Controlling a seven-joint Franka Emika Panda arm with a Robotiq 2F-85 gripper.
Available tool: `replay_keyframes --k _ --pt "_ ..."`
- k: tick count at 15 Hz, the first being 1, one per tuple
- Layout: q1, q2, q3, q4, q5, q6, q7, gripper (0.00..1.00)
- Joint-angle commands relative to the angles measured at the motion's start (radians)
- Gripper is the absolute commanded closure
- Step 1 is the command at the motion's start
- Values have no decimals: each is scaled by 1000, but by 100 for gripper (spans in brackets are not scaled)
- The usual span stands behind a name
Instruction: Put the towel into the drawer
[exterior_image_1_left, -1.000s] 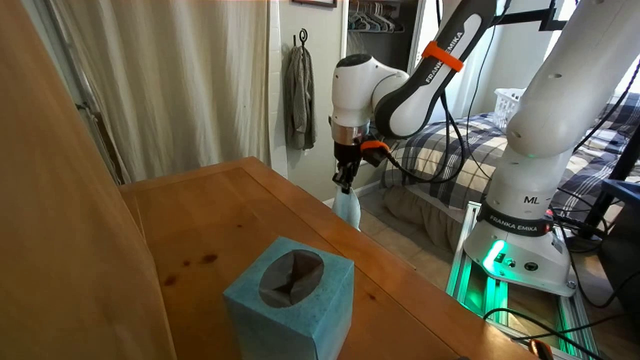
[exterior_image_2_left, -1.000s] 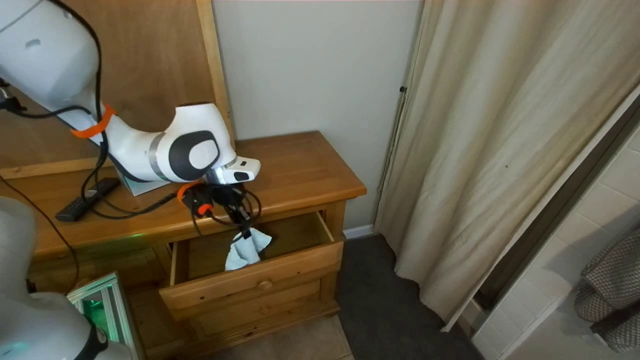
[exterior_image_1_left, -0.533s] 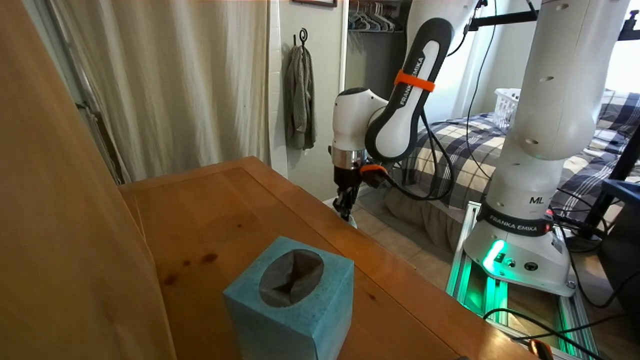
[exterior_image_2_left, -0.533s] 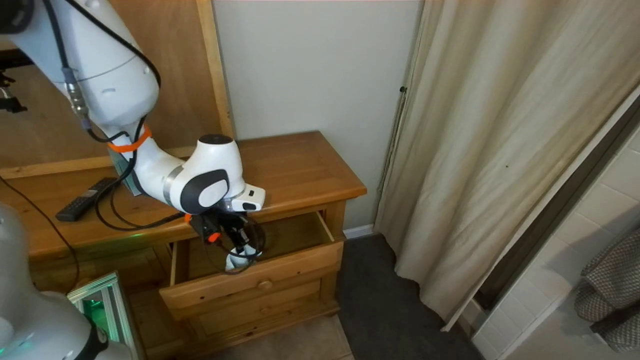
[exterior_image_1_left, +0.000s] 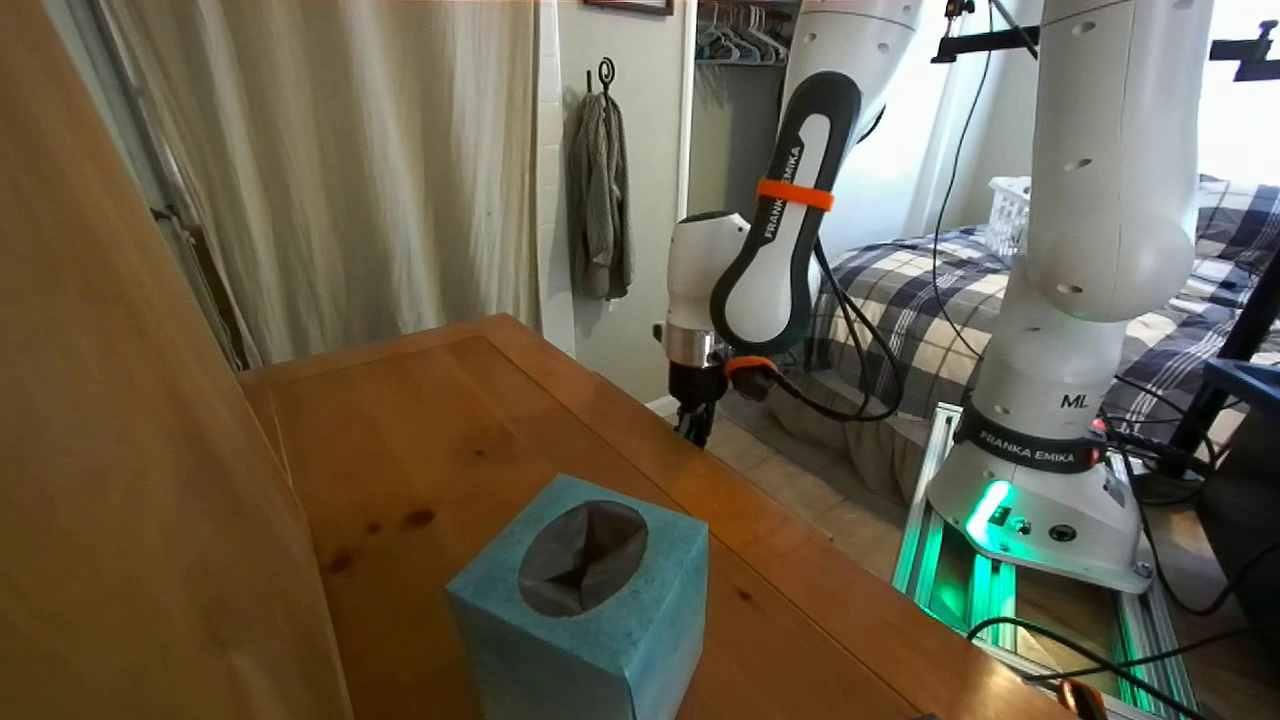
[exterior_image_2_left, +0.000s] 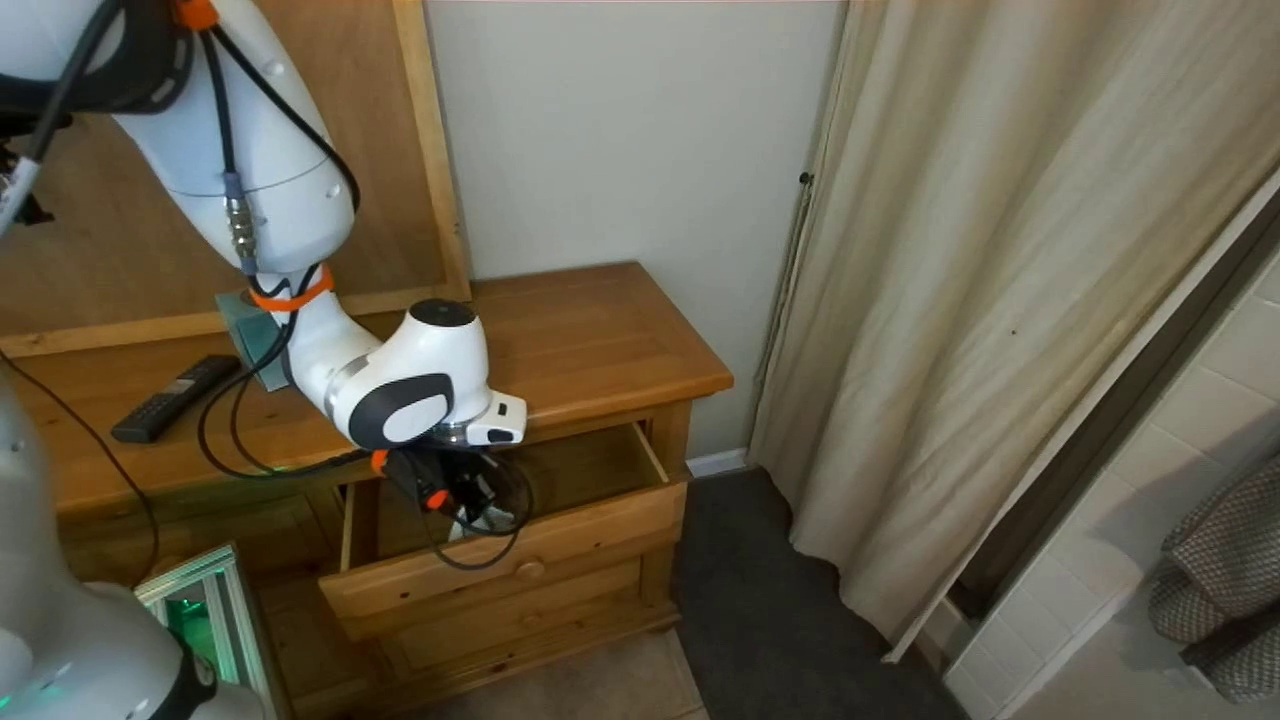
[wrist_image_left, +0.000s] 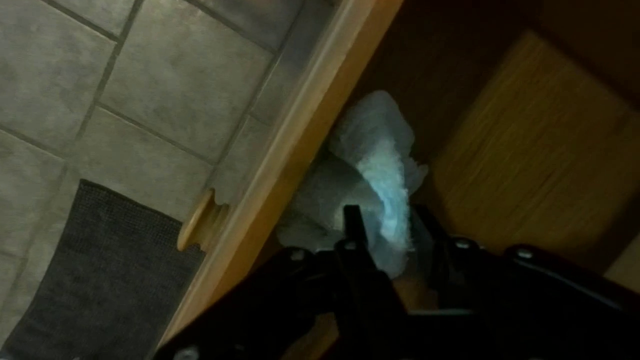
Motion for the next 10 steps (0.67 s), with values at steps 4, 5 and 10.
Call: replay_keyframes --k 4,5,10 --pt "-37 -95 78 4 97 23 -154 18" --pt "-30 -128 66 3 85 -1 -167 12" --pt "21 -343 -39 10 -23 -175 -243 0"
